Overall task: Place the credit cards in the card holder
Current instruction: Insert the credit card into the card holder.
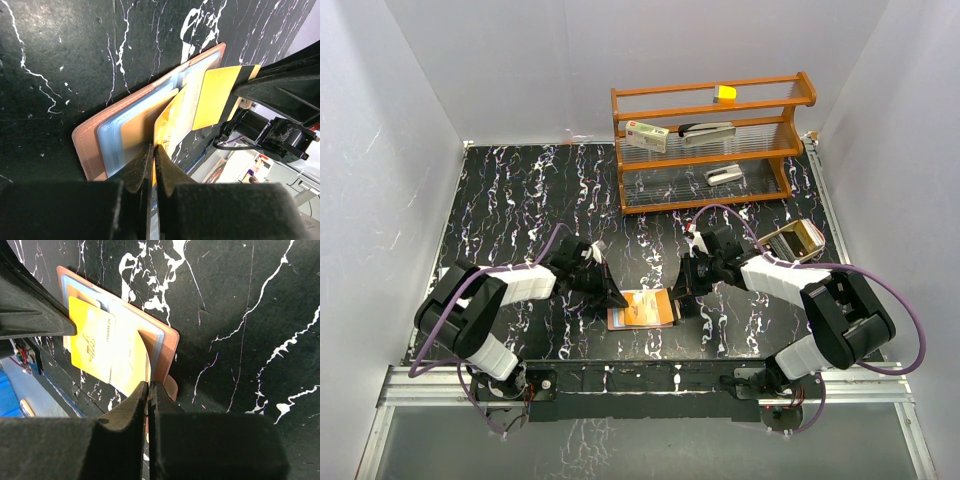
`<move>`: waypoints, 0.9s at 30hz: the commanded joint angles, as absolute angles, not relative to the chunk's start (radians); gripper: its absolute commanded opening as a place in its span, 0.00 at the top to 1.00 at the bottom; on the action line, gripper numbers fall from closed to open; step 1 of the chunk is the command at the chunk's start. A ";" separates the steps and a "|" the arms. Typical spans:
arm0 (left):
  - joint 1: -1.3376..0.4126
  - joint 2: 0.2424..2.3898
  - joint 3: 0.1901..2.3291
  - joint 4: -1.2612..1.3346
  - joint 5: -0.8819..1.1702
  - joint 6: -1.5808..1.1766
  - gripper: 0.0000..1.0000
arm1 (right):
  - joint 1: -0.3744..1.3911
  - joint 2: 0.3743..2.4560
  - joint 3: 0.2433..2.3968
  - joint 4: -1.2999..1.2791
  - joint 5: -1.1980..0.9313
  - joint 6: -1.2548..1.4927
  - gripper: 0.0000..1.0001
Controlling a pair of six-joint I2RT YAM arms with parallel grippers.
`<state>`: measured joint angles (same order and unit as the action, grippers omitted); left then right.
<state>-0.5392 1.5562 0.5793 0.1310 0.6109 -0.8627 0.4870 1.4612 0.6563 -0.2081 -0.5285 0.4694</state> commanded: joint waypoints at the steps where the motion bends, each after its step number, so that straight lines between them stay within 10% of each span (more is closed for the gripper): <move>1: -0.558 1.513 0.599 0.113 0.598 -0.891 1.00 | 0.491 1.445 0.637 -0.189 -0.484 0.445 1.00; 27: -0.591 1.510 0.604 0.096 0.523 -0.919 1.00 | 0.491 1.437 0.631 -0.187 -0.482 0.444 1.00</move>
<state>-0.5781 1.5101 0.5808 0.1268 0.5488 -0.9112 0.4870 1.4544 0.6449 -0.1978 -0.5282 0.4698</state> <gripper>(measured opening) 0.010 0.008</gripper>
